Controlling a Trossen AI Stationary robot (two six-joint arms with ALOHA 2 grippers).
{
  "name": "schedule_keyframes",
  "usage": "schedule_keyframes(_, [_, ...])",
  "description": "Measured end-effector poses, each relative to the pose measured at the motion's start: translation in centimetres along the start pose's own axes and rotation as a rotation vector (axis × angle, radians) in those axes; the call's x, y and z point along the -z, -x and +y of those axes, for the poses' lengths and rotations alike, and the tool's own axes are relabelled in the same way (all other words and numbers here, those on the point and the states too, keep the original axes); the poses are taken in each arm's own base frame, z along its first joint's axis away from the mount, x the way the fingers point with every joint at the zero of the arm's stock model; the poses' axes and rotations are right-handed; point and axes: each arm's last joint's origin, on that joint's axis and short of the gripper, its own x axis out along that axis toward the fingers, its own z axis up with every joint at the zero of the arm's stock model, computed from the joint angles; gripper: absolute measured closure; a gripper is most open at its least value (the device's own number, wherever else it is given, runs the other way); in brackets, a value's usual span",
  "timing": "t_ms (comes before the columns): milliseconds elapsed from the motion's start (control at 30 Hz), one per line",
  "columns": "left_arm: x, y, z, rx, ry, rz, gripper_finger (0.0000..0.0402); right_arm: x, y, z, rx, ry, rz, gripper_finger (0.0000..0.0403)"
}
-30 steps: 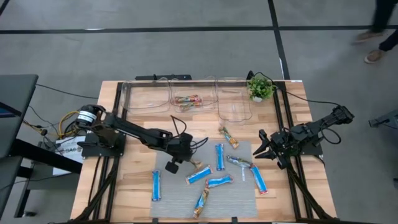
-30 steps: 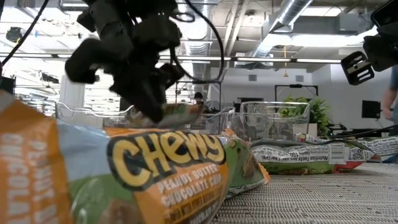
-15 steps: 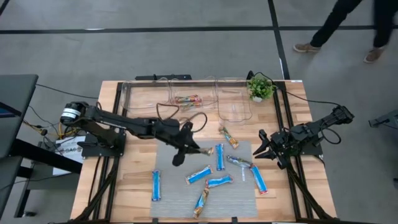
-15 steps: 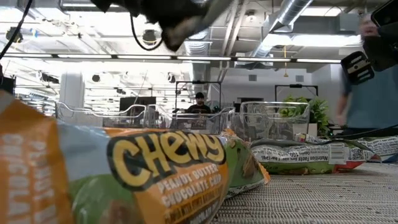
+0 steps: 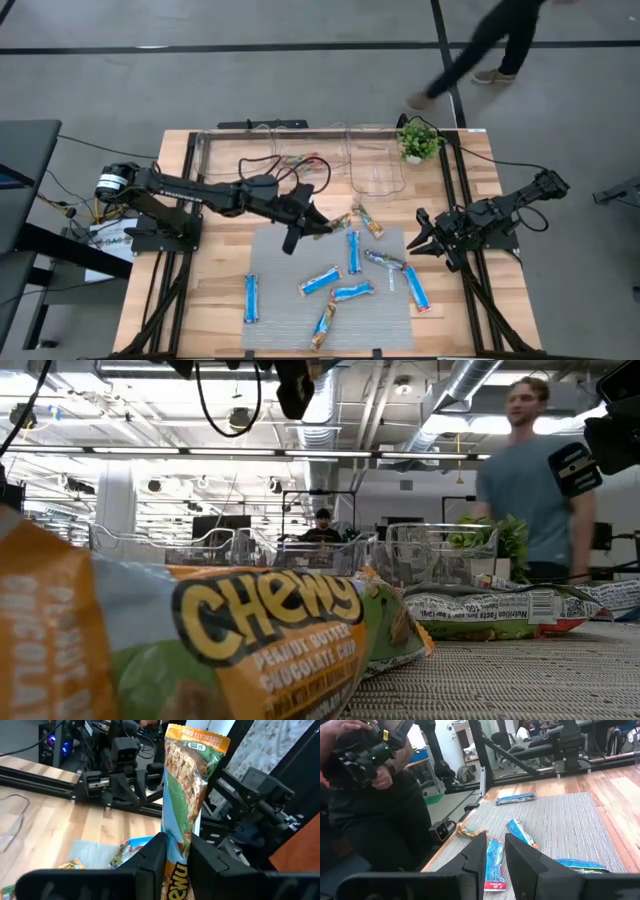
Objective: Pick and place Granola Bars by type
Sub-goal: Put the yellow granola bar into the right transparent bin
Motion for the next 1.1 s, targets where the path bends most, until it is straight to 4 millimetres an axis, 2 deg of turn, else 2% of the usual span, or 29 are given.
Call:
schedule_keyframes(100, [-0.2, 0.1, 0.6, -0.029, -0.009, -0.009, 0.0338, 0.0, 0.0, 0.0, 0.000, 0.000, 0.000, 0.0341])
schedule_keyframes(233, [-0.8, 0.4, 3.0, -0.113, 0.022, 0.004, 0.0338, 0.0, 0.0, 0.0, 0.000, 0.000, 0.000, 0.0341])
schedule_keyframes(700, [-6.9, -0.8, 11.7, -0.304, -0.061, -0.024, 0.0338, 0.0, 0.0, 0.0, 0.000, 0.000, -0.001, 0.0341])
schedule_keyframes(933, [-9.0, -2.7, 15.2, -0.321, -0.133, 0.070, 0.0338, 0.0, 0.0, 0.0, 0.000, 0.000, 0.001, 0.0341])
schedule_keyframes(1100, [-8.8, -4.5, 17.1, -0.337, -0.199, 0.196, 0.0338, 0.0, 0.0, 0.0, 0.000, 0.000, 0.000, 0.0341])
